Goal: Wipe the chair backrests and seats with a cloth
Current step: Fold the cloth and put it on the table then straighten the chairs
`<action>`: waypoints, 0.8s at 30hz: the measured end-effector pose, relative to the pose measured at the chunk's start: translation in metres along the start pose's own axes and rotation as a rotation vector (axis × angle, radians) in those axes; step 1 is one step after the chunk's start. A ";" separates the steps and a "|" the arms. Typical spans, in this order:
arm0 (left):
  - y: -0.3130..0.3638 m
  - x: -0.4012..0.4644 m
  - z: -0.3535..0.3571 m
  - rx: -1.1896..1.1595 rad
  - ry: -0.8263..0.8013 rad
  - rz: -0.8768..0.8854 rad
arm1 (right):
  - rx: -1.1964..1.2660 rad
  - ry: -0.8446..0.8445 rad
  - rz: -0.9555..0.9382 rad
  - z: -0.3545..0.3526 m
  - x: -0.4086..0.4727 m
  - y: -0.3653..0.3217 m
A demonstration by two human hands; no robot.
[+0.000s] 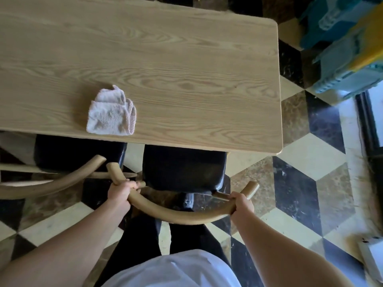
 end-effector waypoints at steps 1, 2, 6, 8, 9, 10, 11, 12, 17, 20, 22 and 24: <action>0.003 0.001 0.002 -0.010 0.006 0.007 | 0.006 -0.001 0.001 0.002 -0.001 -0.002; 0.006 0.003 0.004 -0.014 0.007 0.015 | 0.012 -0.001 0.000 0.003 -0.002 -0.004; 0.011 0.012 0.008 0.045 -0.012 0.027 | 0.032 0.004 0.003 0.010 -0.003 -0.007; 0.014 0.016 0.008 0.082 -0.010 0.035 | 0.019 0.007 0.014 0.013 -0.002 -0.005; 0.014 0.019 0.007 0.092 -0.010 0.039 | 0.018 0.008 0.020 0.013 -0.002 -0.004; 0.014 0.020 0.007 0.092 -0.017 0.045 | 0.024 0.009 0.024 0.014 -0.002 -0.003; 0.013 0.019 0.007 0.084 -0.027 0.050 | 0.033 0.008 0.026 0.014 -0.003 -0.004; 0.012 0.019 0.007 0.079 -0.036 0.051 | 0.041 0.009 0.022 0.014 -0.003 -0.005; 0.019 0.023 0.001 0.164 -0.163 -0.007 | 0.087 0.002 0.011 0.013 -0.003 0.001; 0.026 0.019 -0.003 0.243 -0.269 -0.026 | 0.138 0.000 0.010 0.015 -0.005 0.009; 0.030 0.016 -0.006 0.290 -0.278 0.011 | 0.154 0.038 -0.016 0.020 -0.012 0.015; 0.030 0.012 -0.011 0.353 -0.288 0.053 | 0.176 0.072 -0.055 0.025 -0.022 0.021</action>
Point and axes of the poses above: each hand's wrist, its own x-axis towards the middle knuckle, its own z-axis out of the palm, y = z × x, the point moved 6 cm from there along x, towards the middle knuckle, and after that the axes turned 12 degrees about z, right-handed, at the moved point
